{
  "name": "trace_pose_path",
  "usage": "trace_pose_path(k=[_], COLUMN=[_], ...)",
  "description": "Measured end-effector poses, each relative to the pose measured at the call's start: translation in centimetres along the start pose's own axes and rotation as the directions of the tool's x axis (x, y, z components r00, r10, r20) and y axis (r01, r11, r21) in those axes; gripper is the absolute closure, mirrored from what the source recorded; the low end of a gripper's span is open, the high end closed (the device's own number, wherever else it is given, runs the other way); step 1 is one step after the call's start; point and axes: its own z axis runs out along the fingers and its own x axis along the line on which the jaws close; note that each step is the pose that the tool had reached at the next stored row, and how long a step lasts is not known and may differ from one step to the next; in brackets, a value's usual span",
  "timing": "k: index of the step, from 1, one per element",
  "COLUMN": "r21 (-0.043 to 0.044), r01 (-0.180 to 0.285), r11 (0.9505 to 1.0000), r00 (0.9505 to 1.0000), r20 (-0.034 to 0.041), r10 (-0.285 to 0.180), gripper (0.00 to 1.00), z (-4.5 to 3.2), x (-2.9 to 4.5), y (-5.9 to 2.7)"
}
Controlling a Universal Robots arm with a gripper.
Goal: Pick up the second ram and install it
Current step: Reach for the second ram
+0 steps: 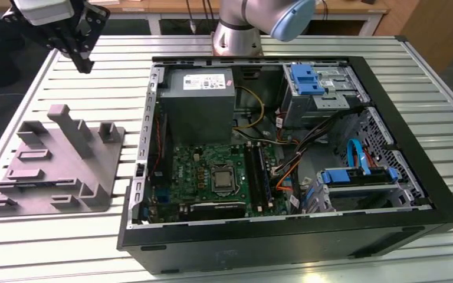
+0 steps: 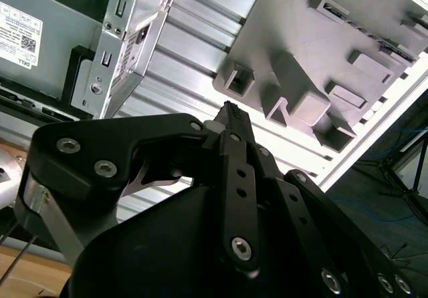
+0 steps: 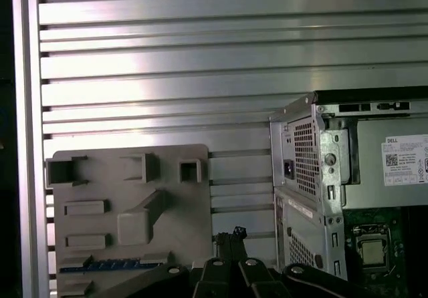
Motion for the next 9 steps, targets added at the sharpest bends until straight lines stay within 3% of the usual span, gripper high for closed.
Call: trace_pose_path(k=[9], r21=[0.0000], r01=[0.000], r11=[1.0000], r00=[1.0000], r20=[-0.0001], r10=[0.000], gripper=[0.90], z=[-0.04], x=[2.02], y=[-0.15])
